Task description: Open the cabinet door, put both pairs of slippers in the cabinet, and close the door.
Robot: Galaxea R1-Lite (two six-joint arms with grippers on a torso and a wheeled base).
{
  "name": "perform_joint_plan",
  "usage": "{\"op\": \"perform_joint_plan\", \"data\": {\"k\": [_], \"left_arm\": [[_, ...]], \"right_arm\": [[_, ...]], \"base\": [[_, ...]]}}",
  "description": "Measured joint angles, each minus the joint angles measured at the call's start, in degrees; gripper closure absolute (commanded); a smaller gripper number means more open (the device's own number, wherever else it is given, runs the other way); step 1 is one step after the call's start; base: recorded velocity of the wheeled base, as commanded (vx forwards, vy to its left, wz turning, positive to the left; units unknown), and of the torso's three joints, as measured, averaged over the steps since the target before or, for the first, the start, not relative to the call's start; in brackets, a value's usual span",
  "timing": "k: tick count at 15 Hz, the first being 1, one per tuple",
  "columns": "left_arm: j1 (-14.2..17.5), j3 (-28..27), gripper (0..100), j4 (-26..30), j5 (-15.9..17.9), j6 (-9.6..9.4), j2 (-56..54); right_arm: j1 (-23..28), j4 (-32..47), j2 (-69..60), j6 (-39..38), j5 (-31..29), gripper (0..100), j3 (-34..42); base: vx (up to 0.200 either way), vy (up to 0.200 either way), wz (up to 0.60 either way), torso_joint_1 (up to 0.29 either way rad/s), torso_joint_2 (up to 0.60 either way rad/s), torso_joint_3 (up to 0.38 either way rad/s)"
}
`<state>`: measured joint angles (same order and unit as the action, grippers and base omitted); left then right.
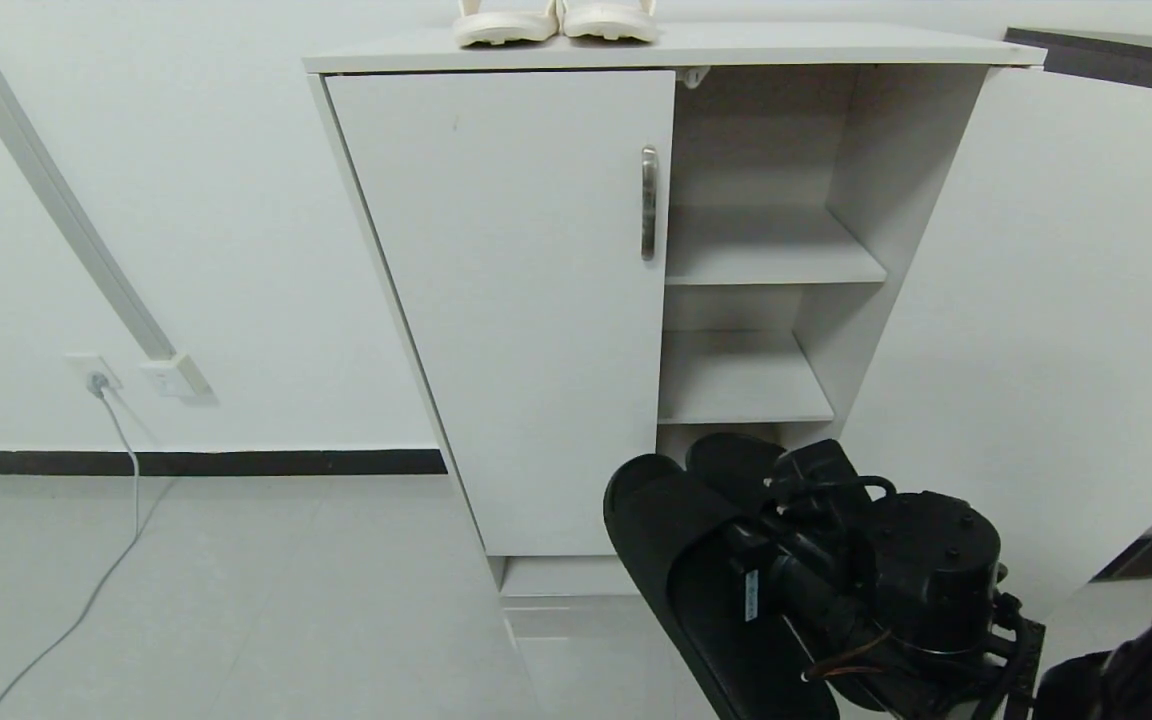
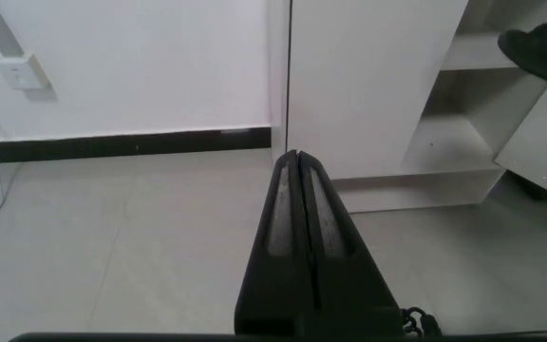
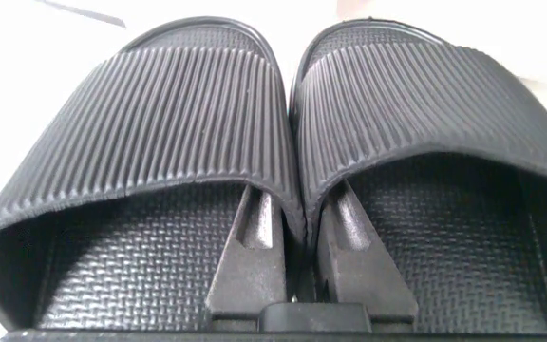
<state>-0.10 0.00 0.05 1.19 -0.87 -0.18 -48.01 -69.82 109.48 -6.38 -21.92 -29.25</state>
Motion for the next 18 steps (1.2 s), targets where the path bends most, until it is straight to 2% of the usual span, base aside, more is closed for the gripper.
{"op": "perform_joint_plan", "data": {"k": [2, 8, 9, 17, 18], "left_arm": [[0.00, 0.00, 100, 0.02, -0.40, 0.66, 0.00], [0.00, 0.00, 100, 0.02, -1.22, 0.91, 0.00], [0.00, 0.00, 100, 0.00, -1.24, 0.89, 0.02], [0.00, 0.00, 100, 0.02, -1.35, 0.89, 0.02], [0.02, 0.00, 100, -0.05, -1.35, 0.91, 0.02]], "right_arm": [[-0.04, 0.21, 1.71, 0.66, -1.18, 100, -0.99], [-0.52, 6.40, 5.05, -0.40, -19.46, 100, -11.98], [-0.34, 6.46, 6.03, -0.73, -22.42, 100, -13.80], [1.29, 6.38, 9.36, -1.10, -24.26, 100, -16.46], [1.49, 6.31, 9.59, -1.10, -24.20, 100, -16.46]], "base": [[0.000, 0.000, 0.00, 0.000, 0.00, 0.000], [0.000, 0.000, 0.00, 0.000, 0.00, 0.000], [0.000, -0.200, 0.00, 0.002, 0.00, 0.002], [0.000, -0.200, 0.00, 0.005, 0.00, 0.000], [0.000, 0.000, 0.00, 0.000, 0.00, 0.000]]}}
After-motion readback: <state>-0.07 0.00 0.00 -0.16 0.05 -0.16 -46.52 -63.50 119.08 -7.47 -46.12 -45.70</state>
